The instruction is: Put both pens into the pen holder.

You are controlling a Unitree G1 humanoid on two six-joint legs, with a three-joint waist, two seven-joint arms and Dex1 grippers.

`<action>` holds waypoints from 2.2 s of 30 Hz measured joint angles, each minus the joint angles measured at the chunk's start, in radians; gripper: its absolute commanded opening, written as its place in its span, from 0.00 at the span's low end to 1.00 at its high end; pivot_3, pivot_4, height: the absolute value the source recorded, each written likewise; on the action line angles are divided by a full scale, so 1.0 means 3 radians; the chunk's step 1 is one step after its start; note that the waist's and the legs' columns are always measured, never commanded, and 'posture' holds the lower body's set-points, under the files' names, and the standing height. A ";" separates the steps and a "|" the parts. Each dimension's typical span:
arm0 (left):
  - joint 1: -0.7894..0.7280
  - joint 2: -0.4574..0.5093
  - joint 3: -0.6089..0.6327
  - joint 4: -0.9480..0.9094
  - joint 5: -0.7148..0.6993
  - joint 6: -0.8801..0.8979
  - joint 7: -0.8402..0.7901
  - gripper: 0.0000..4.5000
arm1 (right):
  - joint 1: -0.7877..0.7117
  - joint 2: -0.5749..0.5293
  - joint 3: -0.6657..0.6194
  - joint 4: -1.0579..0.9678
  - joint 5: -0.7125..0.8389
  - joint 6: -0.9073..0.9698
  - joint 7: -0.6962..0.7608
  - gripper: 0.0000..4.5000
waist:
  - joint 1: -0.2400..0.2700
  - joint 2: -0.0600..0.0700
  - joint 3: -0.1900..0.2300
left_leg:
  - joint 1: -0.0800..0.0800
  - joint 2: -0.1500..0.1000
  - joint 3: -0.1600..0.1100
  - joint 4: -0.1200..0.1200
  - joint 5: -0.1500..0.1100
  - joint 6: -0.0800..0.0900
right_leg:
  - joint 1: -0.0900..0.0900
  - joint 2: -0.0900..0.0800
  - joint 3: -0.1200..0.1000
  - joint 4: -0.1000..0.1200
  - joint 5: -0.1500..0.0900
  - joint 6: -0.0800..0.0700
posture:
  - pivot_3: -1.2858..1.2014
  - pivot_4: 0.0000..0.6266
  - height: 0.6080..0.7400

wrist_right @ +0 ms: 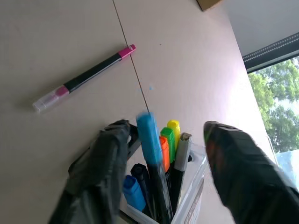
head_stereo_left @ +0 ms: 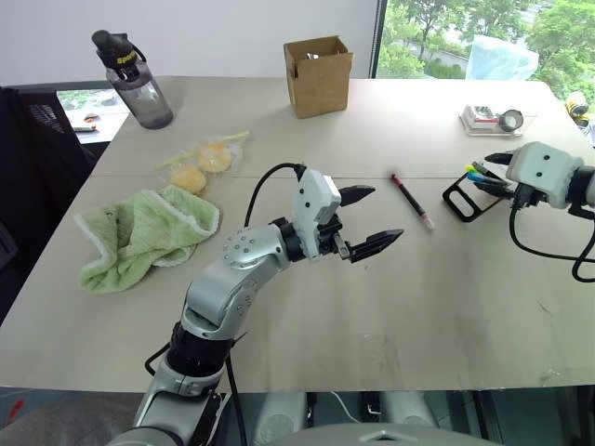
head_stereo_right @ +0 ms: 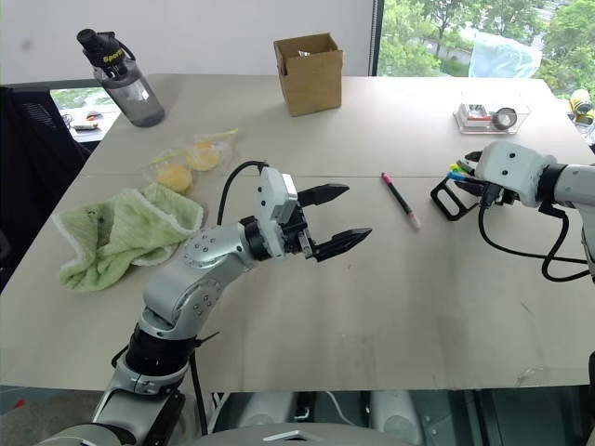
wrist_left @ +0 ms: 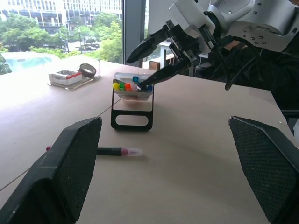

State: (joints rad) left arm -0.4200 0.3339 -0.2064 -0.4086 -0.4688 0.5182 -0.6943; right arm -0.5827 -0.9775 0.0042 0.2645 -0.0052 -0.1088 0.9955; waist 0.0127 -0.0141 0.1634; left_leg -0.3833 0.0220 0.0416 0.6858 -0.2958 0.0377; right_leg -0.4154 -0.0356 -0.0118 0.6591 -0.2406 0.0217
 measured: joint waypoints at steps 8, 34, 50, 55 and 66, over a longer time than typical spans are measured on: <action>0.0000 0.0021 0.0001 0.0005 0.0028 -0.0019 -0.0014 1.00 | -0.0103 0.0019 -0.0032 0.0076 0.0023 -0.0073 -0.0049 0.98 | -0.0001 0.0000 0.0000 | 0.0001 0.0000 0.0001 0.0000 0.0000 0.0000 | 0.0000 0.0000 0.0001 0.0002 0.0000 0.0000 | 0.52 0.24 0.97; 0.0445 0.0864 0.0658 0.0242 0.0038 -0.0011 -0.0347 1.00 | 0.0829 0.1426 -0.0058 -0.0854 0.0774 0.1655 -0.1047 0.98 | -0.0012 0.0002 0.0002 | 0.0003 -0.0001 -0.0002 0.0004 -0.0003 0.0005 | 0.0001 -0.0004 -0.0003 0.0009 0.0000 0.0000 | 0.52 0.24 0.97; 0.0387 0.0864 0.0651 0.0233 0.0056 0.0015 -0.0280 1.00 | 0.0622 0.1744 -0.0186 -0.0588 0.0937 0.2305 -0.1387 0.20 | -0.0007 0.0002 0.0002 | 0.0001 -0.0001 -0.0002 0.0003 -0.0004 0.0007 | 0.0000 -0.0001 -0.0002 0.0008 0.0000 0.0000 | 0.52 0.24 0.97; 0.0386 0.0856 0.0653 0.0234 0.0071 0.0014 -0.0264 1.00 | 0.0630 0.1741 -0.0181 -0.0588 0.0923 0.2276 -0.1379 0.01 | -0.0007 0.0002 0.0002 | 0.0002 0.0000 -0.0002 0.0003 -0.0005 0.0008 | 0.0000 0.0001 -0.0002 0.0008 0.0000 0.0000 | 0.52 0.24 0.97; 0.0278 -0.0447 0.1504 0.0495 -0.1354 0.0623 0.0748 1.00 | 0.0714 0.1763 -0.0018 -0.0973 0.0949 0.1302 -0.0814 0.01 | -0.0018 0.0000 0.0003 | 0.0001 0.0001 -0.0007 0.0005 -0.0004 0.0006 | 0.0000 -0.0002 -0.0004 0.0009 0.0001 0.0001 | 0.52 0.24 0.97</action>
State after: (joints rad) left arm -0.3367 0.1998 0.2447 -0.2601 -0.8750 0.7051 -0.4698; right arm -0.3684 -0.4485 -0.0012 -0.0274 0.2794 0.2819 0.7512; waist 0.0074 -0.0140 0.1642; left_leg -0.3831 0.0223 0.0394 0.6873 -0.2969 0.0395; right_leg -0.4153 -0.0362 -0.0131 0.6618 -0.2402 0.0221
